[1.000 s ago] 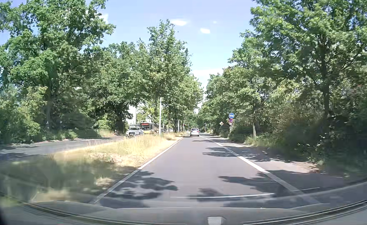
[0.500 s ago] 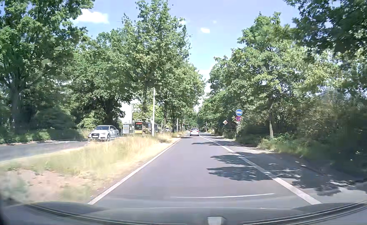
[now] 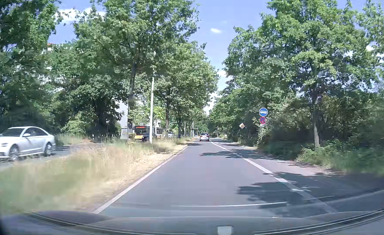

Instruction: Follow the waypoints while adhering to traffic rules and regulations

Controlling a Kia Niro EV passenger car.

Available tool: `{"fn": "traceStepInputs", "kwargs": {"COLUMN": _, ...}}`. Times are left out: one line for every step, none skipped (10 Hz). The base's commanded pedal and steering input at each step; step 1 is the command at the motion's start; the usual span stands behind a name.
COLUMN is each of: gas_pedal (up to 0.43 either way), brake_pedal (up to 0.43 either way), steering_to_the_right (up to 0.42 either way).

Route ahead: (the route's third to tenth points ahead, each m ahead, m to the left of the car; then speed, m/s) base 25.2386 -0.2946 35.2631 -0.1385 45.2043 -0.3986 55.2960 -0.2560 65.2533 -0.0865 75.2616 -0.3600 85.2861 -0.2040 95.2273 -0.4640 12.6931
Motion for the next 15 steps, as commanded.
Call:
{"fn": "traceStepInputs", "kwargs": {"gas_pedal": 0.087, "brake_pedal": 0.03, "steering_to_the_right": -0.003}}
{"fn": "traceStepInputs", "kwargs": {"gas_pedal": 0.087, "brake_pedal": 0.03, "steering_to_the_right": -0.003}}
{"fn": "traceStepInputs", "kwargs": {"gas_pedal": 0.087, "brake_pedal": 0.03, "steering_to_the_right": -0.003}}
{"fn": "traceStepInputs", "kwargs": {"gas_pedal": 0.087, "brake_pedal": 0.03, "steering_to_the_right": -0.002}}
{"fn": "traceStepInputs", "kwargs": {"gas_pedal": 0.087, "brake_pedal": 0.03, "steering_to_the_right": -0.001}}
{"fn": "traceStepInputs", "kwargs": {"gas_pedal": 0.087, "brake_pedal": 0.03, "steering_to_the_right": 0.0}}
{"fn": "traceStepInputs", "kwargs": {"gas_pedal": 0.087, "brake_pedal": 0.03, "steering_to_the_right": 0.0}}
{"fn": "traceStepInputs", "kwargs": {"gas_pedal": 0.087, "brake_pedal": 0.03, "steering_to_the_right": 0.001}}
{"fn": "traceStepInputs", "kwargs": {"gas_pedal": 0.087, "brake_pedal": 0.03, "steering_to_the_right": 0.001}}
{"fn": "traceStepInputs", "kwargs": {"gas_pedal": 0.087, "brake_pedal": 0.03, "steering_to_the_right": 0.001}}
{"fn": "traceStepInputs", "kwargs": {"gas_pedal": 0.087, "brake_pedal": 0.03, "steering_to_the_right": 0.0}}
{"fn": "traceStepInputs", "kwargs": {"gas_pedal": 0.087, "brake_pedal": 0.03, "steering_to_the_right": 0.0}}
{"fn": "traceStepInputs", "kwargs": {"gas_pedal": 0.087, "brake_pedal": 0.03, "steering_to_the_right": 0.001}}
{"fn": "traceStepInputs", "kwargs": {"gas_pedal": 0.087, "brake_pedal": 0.03, "steering_to_the_right": 0.0}}
{"fn": "traceStepInputs", "kwargs": {"gas_pedal": 0.087, "brake_pedal": 0.03, "steering_to_the_right": 0.001}}
